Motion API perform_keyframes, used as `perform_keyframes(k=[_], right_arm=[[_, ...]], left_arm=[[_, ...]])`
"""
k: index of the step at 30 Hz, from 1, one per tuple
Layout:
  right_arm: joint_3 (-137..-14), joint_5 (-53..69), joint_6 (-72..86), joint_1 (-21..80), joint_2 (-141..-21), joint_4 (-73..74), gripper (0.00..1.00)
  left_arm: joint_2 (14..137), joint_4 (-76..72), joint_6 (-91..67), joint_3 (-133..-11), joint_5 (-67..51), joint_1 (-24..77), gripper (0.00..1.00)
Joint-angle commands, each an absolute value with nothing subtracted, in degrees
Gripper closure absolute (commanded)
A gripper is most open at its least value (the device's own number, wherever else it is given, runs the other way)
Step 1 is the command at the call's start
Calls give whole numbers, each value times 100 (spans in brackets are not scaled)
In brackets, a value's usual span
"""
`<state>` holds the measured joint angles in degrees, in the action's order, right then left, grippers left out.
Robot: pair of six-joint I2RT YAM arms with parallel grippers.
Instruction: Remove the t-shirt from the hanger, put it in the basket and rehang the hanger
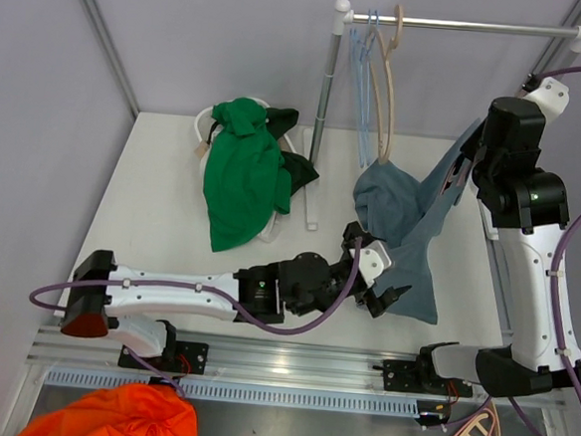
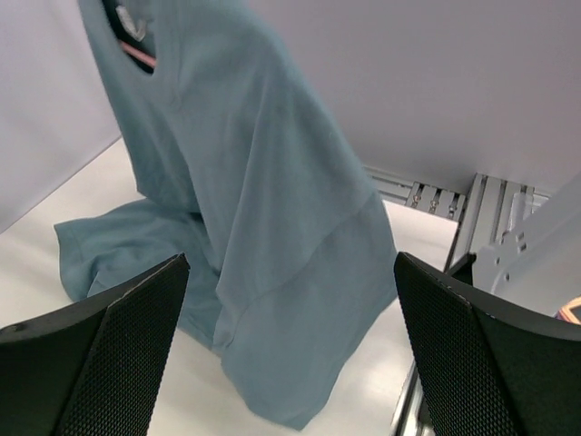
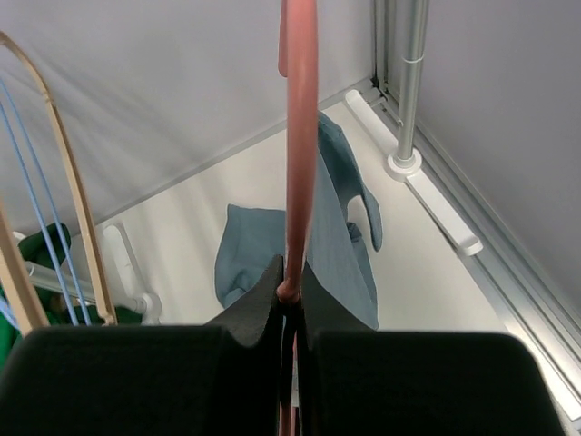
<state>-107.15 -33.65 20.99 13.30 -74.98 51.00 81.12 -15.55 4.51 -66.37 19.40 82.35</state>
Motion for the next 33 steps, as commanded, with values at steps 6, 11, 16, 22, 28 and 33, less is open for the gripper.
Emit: perform_keyframes(k=[6, 11, 16, 22, 28, 33], right_arm=[[-10767, -3621, 2180, 1670, -7392, 4711, 100], [-10775, -3568, 2171, 1705, -7330, 4685, 100], [-10793, -3455, 2144, 1705, -7286, 4728, 100], [-10670, -3384, 2119, 1714, -7251, 4641, 100], [-10573, -3779, 1741, 1653, -7461, 4307, 100], [-10810, -3674, 1661, 1512, -7769, 4280, 100]], left_arm=[[8833, -1547, 246, -7470, 1635, 8060, 1], [9061, -1267, -173, -7655, 1346, 7893, 34], [9035, -1046, -501, -7637, 1107, 7620, 98], [9001, -932, -396, -7717, 1037, 7629, 99], [8359, -1072, -404, -7155, 923, 7971, 99], [7762, -1124, -580, -6322, 1133, 8735, 99]])
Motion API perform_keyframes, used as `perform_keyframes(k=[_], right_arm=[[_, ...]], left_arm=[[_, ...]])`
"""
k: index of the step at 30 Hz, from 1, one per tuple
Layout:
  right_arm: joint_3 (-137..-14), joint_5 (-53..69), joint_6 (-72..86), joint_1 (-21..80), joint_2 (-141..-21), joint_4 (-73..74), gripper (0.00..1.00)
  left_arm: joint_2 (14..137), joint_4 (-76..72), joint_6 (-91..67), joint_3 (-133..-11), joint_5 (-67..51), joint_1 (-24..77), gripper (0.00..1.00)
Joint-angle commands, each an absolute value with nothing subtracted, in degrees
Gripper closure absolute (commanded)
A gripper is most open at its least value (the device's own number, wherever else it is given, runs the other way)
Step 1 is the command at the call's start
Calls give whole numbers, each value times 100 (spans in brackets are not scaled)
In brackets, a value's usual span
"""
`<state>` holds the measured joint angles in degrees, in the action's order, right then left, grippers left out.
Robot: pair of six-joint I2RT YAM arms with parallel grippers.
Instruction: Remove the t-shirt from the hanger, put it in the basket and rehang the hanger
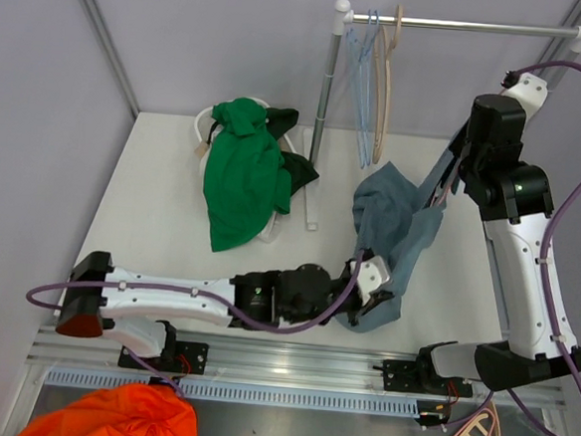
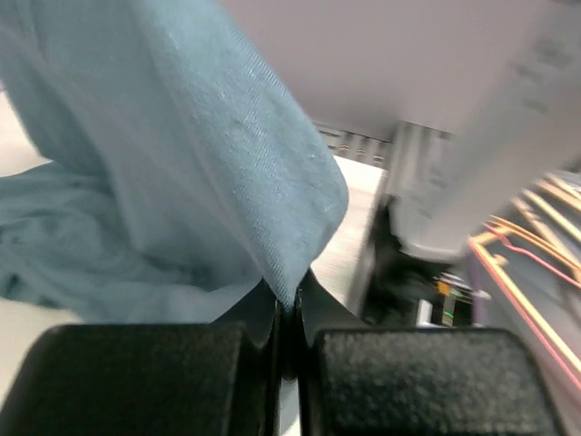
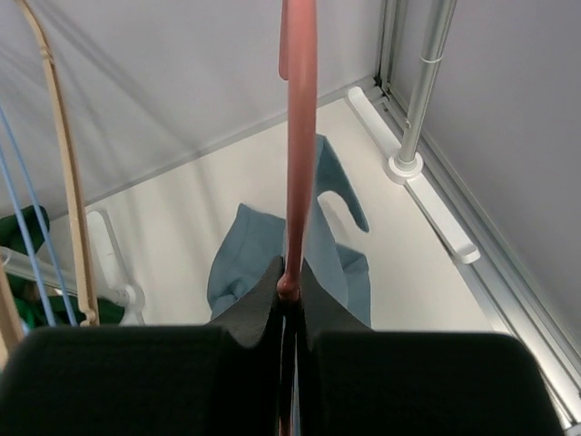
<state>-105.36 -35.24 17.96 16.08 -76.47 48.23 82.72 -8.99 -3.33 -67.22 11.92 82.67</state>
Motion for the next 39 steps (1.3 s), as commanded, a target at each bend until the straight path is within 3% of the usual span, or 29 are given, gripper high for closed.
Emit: perform_keyframes(k=[1, 5, 13, 20, 28, 34, 39], right_arm=[[-10845, -3674, 1644, 1494, -7796, 4298, 100], [-10899, -3604, 1626, 1406, -7849, 4315, 100], [-11047, -3419, 1670, 1433, -7822, 4491, 100], [-11365, -2506, 1960, 1538, -7577, 5342, 100], [-11206, -2057, 1934, 1661, -7287, 5924, 100], [-11101, -2303, 1592, 1670, -7041, 5678, 100], [-10469, -2206, 916, 1670, -6566, 4423, 100]], left_arm=[[7700, -1160, -719, -6084, 1212, 8858, 99], [7672, -1598, -1142, -5397, 1283, 9429, 99], [7954, -1793, -1310, -5229, 1626, 9405, 99], [8383, -897, -2091, -6247, 353, 7536, 99], [10079, 481, -2126, -8556, -560, 6768, 99], [10503, 202, -2355, -8578, -879, 6724, 99], [9995, 176, -2487, -7903, -1028, 6741, 99]])
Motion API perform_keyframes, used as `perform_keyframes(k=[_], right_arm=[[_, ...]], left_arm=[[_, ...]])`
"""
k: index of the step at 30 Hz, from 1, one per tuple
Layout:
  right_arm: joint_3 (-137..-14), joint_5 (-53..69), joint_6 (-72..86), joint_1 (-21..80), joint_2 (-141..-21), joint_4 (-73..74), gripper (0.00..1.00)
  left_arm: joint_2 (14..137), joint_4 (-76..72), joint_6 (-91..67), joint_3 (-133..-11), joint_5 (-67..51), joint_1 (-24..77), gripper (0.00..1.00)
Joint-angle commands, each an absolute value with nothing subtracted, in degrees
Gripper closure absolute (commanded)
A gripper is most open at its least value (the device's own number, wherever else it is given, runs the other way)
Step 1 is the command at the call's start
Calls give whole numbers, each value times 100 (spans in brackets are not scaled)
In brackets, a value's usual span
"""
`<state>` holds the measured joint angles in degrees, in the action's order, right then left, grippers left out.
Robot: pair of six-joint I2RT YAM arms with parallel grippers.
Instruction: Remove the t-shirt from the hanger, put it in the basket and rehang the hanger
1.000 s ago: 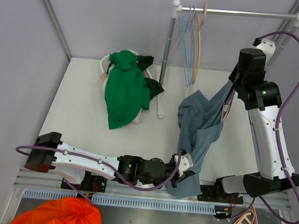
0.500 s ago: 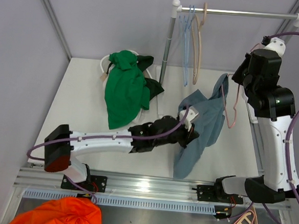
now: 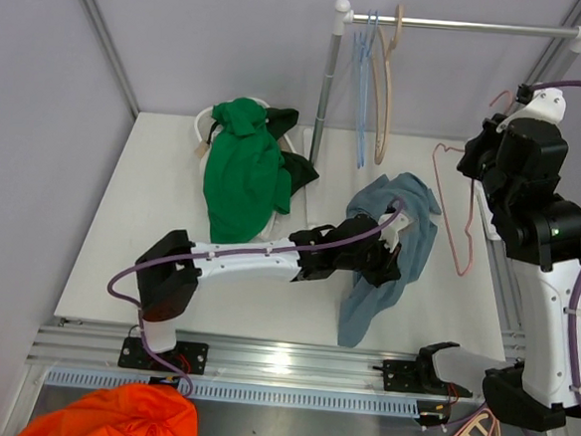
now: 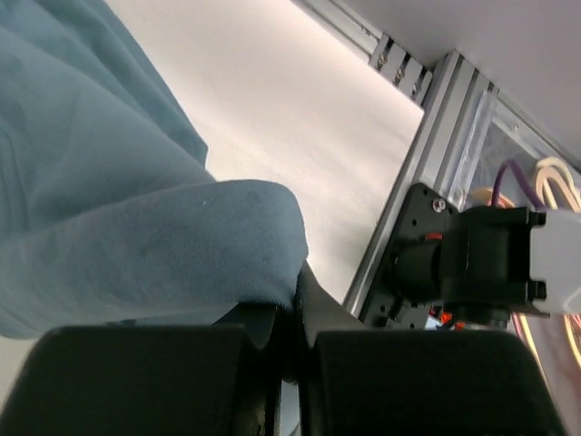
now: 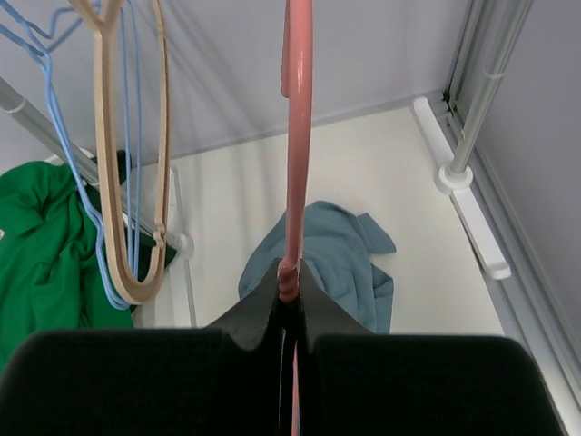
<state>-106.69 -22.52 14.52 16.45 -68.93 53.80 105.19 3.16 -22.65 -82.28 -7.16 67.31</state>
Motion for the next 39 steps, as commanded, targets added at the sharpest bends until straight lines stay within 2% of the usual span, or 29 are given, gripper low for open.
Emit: perform_keyframes(k=[1, 5, 6, 9, 16, 17, 19, 20, 21, 24, 29, 32, 36, 39], right_arm=[[-10294, -2206, 862, 1670, -6513, 4256, 100], [-9976, -1716, 546, 1661, -6565, 3203, 100], [-9976, -1192, 423, 1661, -6626, 3077, 100], [-10107, -696, 36, 1644, -6951, 2717, 100], [-10792, 165, 26, 1292, -7777, 2242, 100], [-10915, 202, 52, 1248, -7891, 2233, 100], [-11275, 368, 88, 1169, -8233, 2197, 100], [-11416, 387, 97, 1160, -8357, 2197, 100], [-11565, 395, 97, 1134, -8472, 2206, 100], [-12241, 352, 97, 1116, -8981, 2320, 100], [-13428, 308, 97, 1125, -9886, 2768, 100], [-13412, 246, 114, 1116, -10080, 2611, 100], [-13447, 202, 123, 1116, -10352, 2496, 100], [-13509, 228, 123, 1116, -10581, 2435, 100]], left_arm=[[9602, 158, -2479, -7666, -985, 6767, 99], [8643, 666, -2225, -7479, -704, 6759, 99], [8553, 1390, -1997, -8010, -616, 6724, 99], [8376, 2947, -1925, -8987, -561, 6198, 99], [8094, 4085, -1951, -10966, -1238, 4336, 99], [8199, 4278, -2003, -11795, -1352, 4142, 99], [8715, 4753, -2153, -12547, -1528, 3642, 99], [8910, 5051, -2197, -13543, -1729, 3499, 99], [9060, 5080, -2319, -13779, -1845, 3368, 99], [9299, 4441, -2670, -13958, -2406, 2858, 99], [9588, 3079, -2961, -13658, -2610, 2295, 99], [9991, 2076, -3137, -13728, -2760, 2005, 99], [10598, 1267, -3479, -14422, -2716, 1600, 99], [10748, 328, -3577, -14353, -2488, 1267, 99]])
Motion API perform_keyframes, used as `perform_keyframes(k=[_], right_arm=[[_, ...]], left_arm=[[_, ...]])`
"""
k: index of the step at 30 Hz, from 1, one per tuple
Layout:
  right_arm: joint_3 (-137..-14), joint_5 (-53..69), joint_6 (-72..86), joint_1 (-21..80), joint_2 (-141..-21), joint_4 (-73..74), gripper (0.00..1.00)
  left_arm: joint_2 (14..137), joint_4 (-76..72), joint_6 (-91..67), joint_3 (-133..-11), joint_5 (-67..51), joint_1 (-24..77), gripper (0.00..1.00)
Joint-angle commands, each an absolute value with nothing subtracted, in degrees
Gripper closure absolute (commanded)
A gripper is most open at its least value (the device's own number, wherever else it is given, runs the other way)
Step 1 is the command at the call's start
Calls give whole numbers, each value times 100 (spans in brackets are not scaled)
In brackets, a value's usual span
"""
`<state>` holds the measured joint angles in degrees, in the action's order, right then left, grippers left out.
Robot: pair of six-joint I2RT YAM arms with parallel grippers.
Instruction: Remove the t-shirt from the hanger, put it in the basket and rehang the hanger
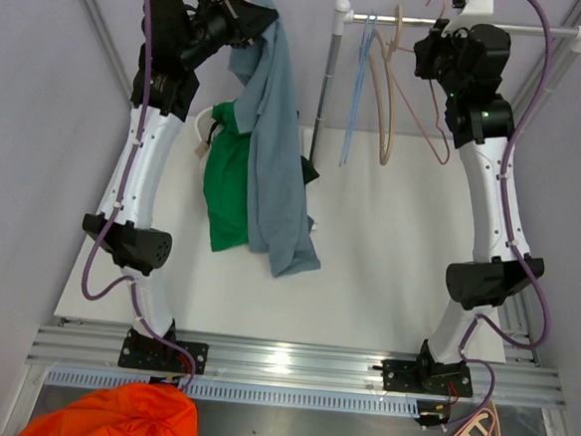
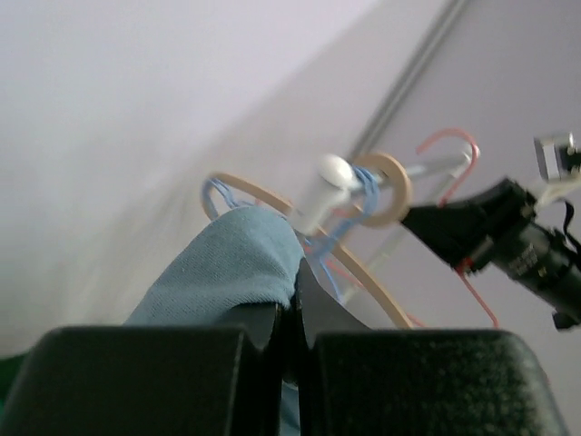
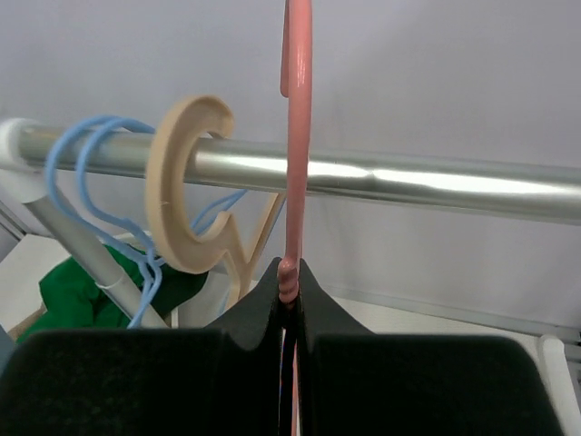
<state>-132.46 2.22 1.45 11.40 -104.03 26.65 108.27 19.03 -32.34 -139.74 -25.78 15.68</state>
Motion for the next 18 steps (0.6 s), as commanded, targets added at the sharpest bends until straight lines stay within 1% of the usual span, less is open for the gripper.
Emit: perform_keyframes(k=[1, 5, 8, 9, 11, 15, 17, 18], right_arm=[[-13500, 229, 114, 1116, -10617, 2408, 100], [-13517, 246, 106, 1116, -10793, 2268, 100], [-13535, 263, 97, 1125, -10907, 2224, 100], [-13535, 281, 97, 1116, -10925, 2232, 100], [-13518, 316, 97, 1134, -10969, 2250, 100], [-13333, 316, 105, 1169, -10960, 2180, 100], [-13254, 316, 114, 1178, -10969, 2145, 100], [-13245, 334, 114, 1169, -10986, 2171, 100]], left_arm=[[10766, -197, -3560, -14335, -2392, 1213, 99], [10889, -1157, -3244, -14326, -1629, 1037, 99], [11249, -1563, -2945, -14826, -1232, 888, 99], [11337, -1686, -3031, -15010, -1300, 818, 99], [11434, -1766, -3225, -14933, -1380, 651, 99], [11382, -1722, -3357, -13942, -1617, 624, 99], [11338, -1723, -3410, -13126, -1512, 615, 99], [11294, -1723, -3410, -12913, -1390, 607, 99]])
